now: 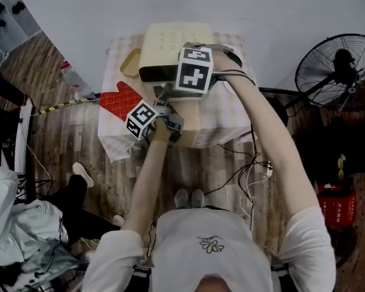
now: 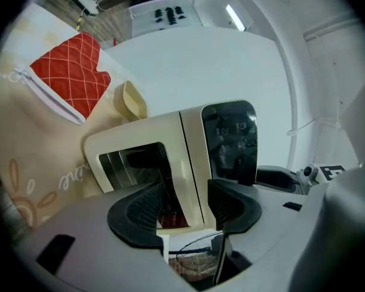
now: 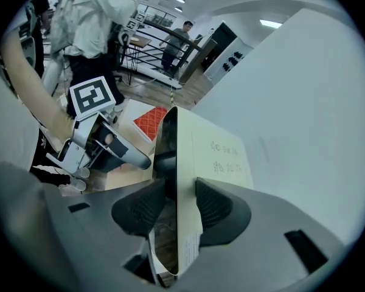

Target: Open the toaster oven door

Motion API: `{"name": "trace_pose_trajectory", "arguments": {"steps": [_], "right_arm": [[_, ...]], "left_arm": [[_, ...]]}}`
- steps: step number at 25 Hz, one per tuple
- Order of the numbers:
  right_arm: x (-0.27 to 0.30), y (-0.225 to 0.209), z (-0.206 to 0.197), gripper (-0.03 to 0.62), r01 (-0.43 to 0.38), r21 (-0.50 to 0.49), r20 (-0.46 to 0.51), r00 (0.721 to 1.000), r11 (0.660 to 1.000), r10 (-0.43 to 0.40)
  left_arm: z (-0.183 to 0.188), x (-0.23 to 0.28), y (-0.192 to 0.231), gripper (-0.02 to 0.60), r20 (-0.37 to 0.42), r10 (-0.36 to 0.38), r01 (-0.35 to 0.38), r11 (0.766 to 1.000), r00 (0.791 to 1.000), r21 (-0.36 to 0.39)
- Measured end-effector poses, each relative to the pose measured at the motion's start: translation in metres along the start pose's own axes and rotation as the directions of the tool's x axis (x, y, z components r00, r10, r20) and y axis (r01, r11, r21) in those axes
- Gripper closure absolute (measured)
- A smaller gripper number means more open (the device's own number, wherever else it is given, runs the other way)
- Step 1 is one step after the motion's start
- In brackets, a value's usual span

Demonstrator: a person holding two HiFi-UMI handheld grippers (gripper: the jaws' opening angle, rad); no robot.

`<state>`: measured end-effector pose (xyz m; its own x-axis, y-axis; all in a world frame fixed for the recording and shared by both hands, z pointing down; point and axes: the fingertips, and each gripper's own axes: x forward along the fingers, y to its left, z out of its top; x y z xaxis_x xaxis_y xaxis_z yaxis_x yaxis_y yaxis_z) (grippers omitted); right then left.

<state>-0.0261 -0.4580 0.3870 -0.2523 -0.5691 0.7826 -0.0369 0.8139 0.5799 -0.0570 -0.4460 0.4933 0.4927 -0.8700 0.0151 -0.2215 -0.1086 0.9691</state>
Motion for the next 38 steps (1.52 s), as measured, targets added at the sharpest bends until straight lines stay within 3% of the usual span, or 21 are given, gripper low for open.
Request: {"name": "trace_pose_trajectory", "arguments": {"steps": [8,14,18,21,38], "right_arm": [[0.0,0.002,-0.002,0.442,-0.003,0.007,0.013,1.0,1.0,0.003],[-0.002,0.002,-0.002,0.442,0.005,0.017,0.03,1.0,1.0,-0.005],[-0.001,0.002,-0.002,0.442,-0.003,0.006,0.026,1.0,1.0,0.003],[-0.001,0.001,-0.002,0.442,-0.006,0.006,0.029,1.0,1.0,0.006],[-0.004,-0.001,-0.001,0.441,0.001,0.047,0.076,0.997,0.999,-0.004]], "left_arm": [[-0.014,0.01,0.004,0.36,-0.017,-0.016,0.015,0.999,1.0,-0.036],[-0.009,0.011,0.014,0.411,0.013,-0.003,0.004,0.997,1.0,-0.083],[-0.006,0.015,0.015,0.424,0.031,-0.045,0.048,0.993,0.999,-0.112],[-0.005,0.016,0.008,0.502,0.046,-0.099,0.103,0.987,0.994,-0.12],[-0.005,0.014,0.006,0.512,0.094,-0.107,0.119,0.984,0.99,-0.132]]}}
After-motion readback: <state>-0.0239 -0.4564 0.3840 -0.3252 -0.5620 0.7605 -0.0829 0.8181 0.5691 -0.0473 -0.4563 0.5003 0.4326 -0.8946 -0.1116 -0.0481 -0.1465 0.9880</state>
